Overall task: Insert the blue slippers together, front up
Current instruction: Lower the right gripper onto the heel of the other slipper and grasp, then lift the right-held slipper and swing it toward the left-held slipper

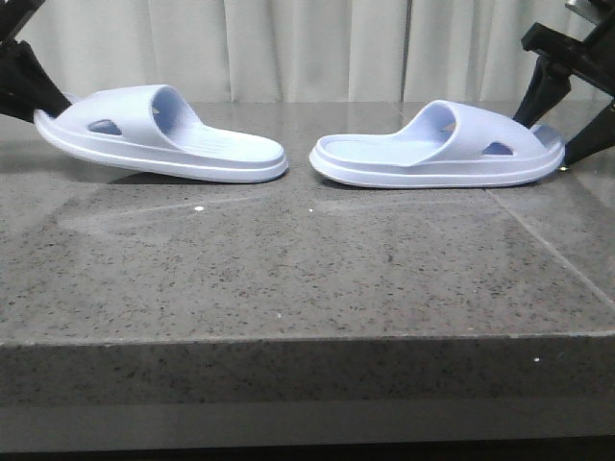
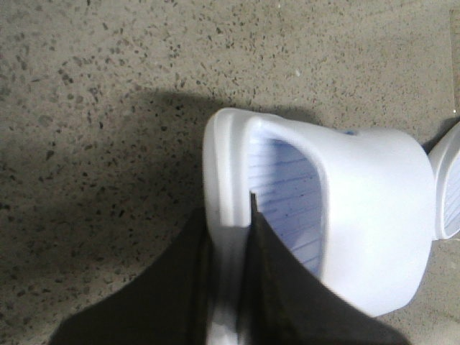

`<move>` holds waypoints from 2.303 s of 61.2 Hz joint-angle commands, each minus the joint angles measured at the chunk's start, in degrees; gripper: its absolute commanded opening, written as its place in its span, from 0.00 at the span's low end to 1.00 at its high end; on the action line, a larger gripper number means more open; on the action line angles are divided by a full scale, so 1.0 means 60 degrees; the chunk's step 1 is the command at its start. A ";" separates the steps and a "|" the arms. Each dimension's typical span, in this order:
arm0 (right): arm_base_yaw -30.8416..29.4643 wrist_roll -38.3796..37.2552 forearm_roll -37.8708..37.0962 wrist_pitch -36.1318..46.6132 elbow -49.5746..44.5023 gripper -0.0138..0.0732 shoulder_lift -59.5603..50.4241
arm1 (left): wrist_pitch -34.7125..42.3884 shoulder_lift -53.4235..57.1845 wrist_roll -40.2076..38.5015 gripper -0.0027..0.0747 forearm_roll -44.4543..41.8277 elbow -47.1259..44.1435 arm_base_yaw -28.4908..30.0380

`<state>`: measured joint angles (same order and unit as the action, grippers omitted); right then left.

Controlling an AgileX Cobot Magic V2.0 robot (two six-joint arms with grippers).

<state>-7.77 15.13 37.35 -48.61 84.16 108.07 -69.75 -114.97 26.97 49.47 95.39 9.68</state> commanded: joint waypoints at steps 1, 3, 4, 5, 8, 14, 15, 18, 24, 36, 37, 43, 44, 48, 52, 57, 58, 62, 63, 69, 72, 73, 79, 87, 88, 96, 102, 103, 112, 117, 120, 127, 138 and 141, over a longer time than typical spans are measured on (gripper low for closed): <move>-0.0041 0.0251 0.0548 -0.0226 0.0245 0.63 -0.0378 | -0.0478 0.0666 -0.0033 0.01 0.0453 0.0281 0.0032; -0.0041 0.0261 0.0626 -0.0310 0.0245 0.60 -0.0378 | -0.0478 0.0666 -0.0033 0.01 0.0453 0.0281 0.0032; -0.0041 0.0270 0.0650 -0.0339 0.0245 0.59 -0.0378 | -0.0478 0.0666 -0.0033 0.01 0.0453 0.0281 0.0032; -0.0041 0.0270 0.0675 -0.0363 0.0245 0.58 -0.0378 | -0.0478 0.0666 -0.0033 0.01 0.0453 0.0281 0.0032; -0.0021 0.0333 0.0742 -0.0474 0.0245 0.56 -0.0378 | -0.0478 0.0666 -0.0033 0.01 0.0453 0.0281 0.0032; -0.0009 0.0518 0.0949 -0.0659 0.0245 0.55 -0.0367 | -0.0478 0.0666 -0.0033 0.01 0.0453 0.0281 0.0032; -0.0009 0.0552 0.0979 -0.0698 0.0245 0.55 -0.0349 | -0.0478 0.0666 -0.0033 0.01 0.0453 0.0281 0.0032; -0.0009 0.0631 0.1226 -0.0811 0.0245 0.55 -0.0306 | -0.0478 0.0666 -0.0033 0.01 0.0453 0.0281 0.0032; -0.0009 0.0690 0.1573 -0.1007 0.0245 0.55 -0.0165 | -0.0478 0.0666 -0.0033 0.01 0.0453 0.0281 0.0032; -0.0009 0.0730 0.1697 -0.1290 0.0245 0.49 -0.0055 | -0.0478 0.0666 -0.0033 0.01 0.0453 0.0281 0.0032; -0.0009 0.0730 0.1705 -0.1303 0.0245 0.45 -0.0055 | -0.0478 0.0666 -0.0033 0.01 0.0453 0.0281 0.0032; -0.0009 0.0730 0.1704 -0.1337 0.0245 0.22 -0.0055 | -0.0478 0.0666 -0.0033 0.01 0.0453 0.0281 0.0032; -0.0009 0.0730 0.1704 -0.1346 0.0245 0.17 -0.0055 | -0.0478 0.0666 -0.0033 0.01 0.0453 0.0281 0.0032; -0.0009 0.0730 0.1714 -0.1345 0.0245 0.01 -0.0074 | -0.0478 0.0666 -0.0033 0.01 0.0453 0.0281 0.0032; -0.0022 0.0730 0.1724 -0.1334 0.0245 0.03 -0.0124 | -0.0478 0.0666 -0.0033 0.01 0.0453 0.0281 0.0032; -0.0074 0.0730 0.1724 -0.1380 0.0341 0.03 -0.0199 | -0.0478 0.0666 -0.0033 0.01 0.0453 0.0281 0.0032; -0.0073 0.0730 0.1724 -0.1399 0.0365 0.03 -0.0213 | -0.0478 0.0666 -0.0033 0.01 0.0453 0.0281 0.0032; -0.0134 0.0730 0.1724 -0.1490 0.0500 0.03 -0.0302 | -0.0478 0.0666 -0.0033 0.01 0.0453 0.0281 0.0032; -0.0144 0.0730 0.1742 -0.1517 0.0512 0.03 -0.0314 | -0.0478 0.0666 -0.0033 0.01 0.0453 0.0281 0.0032; -0.0253 0.0730 0.1886 -0.1759 0.0731 0.03 -0.0470 | -0.0478 0.0666 -0.0033 0.01 0.0453 0.0281 0.0032; -0.0336 0.0730 0.1943 -0.1935 0.0863 0.03 -0.0555 | -0.0478 0.0666 -0.0033 0.01 0.0453 0.0281 0.0032; -0.0362 0.0730 0.1955 -0.1999 0.0914 0.03 -0.0576 | -0.0478 0.0666 -0.0033 0.01 0.0453 0.0281 0.0032; -0.0471 0.0730 0.2005 -0.2373 0.1144 0.03 -0.0658 | -0.0478 0.0666 -0.0033 0.01 0.0453 0.0281 0.0032; -0.0592 0.0730 0.2509 -0.2611 0.1184 0.03 -0.0794 | -0.0478 0.0666 -0.0033 0.01 0.0491 0.0281 0.0032; -0.0593 0.0730 0.2574 -0.2612 0.1184 0.03 -0.0821 | -0.0478 0.0666 -0.0033 0.01 0.0507 0.0281 0.0032; -0.0610 0.0742 0.3075 -0.2669 0.1184 0.03 -0.0941 | -0.0478 0.0666 -0.0033 0.01 0.0529 0.0281 0.0032; -0.0610 0.1018 0.3814 -0.2886 0.1184 0.03 -0.0961 | -0.0478 0.0666 -0.0033 0.01 0.0529 0.0281 0.0032; -0.0610 0.1042 0.3995 -0.2918 0.1184 0.03 -0.0961 | -0.0478 0.0666 -0.0033 0.01 0.0529 0.0281 0.0032; -0.0561 0.1105 0.4541 -0.2896 0.1184 0.03 -0.0961 | -0.0478 0.0666 -0.0050 0.01 0.0546 0.0281 0.0032; -0.0435 0.1105 0.4541 -0.2721 0.1156 0.03 -0.0961 | -0.0478 0.0666 -0.0050 0.01 0.0546 0.0281 0.0032; -0.0291 0.1105 0.4523 -0.2561 0.1136 0.03 -0.0935 | -0.0478 0.0666 -0.0068 0.01 0.0565 0.0281 0.0007; 0.0117 0.1105 0.4510 -0.1952 0.1136 0.03 -0.0857 | -0.0478 0.0666 -0.0109 0.01 0.0710 0.0281 -0.0135; 0.0578 0.0899 0.4510 -0.1062 0.1136 0.03 -0.0849 | -0.0478 0.0666 -0.0109 0.01 0.1491 0.0281 -0.0369; 0.0634 0.0832 0.4510 -0.0965 0.1136 0.03 -0.0800 | -0.0478 0.0666 -0.0109 0.01 0.1802 0.0281 -0.0391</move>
<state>-4.38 20.42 60.10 -56.70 89.39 105.95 -69.75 -114.97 26.73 53.44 95.39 7.97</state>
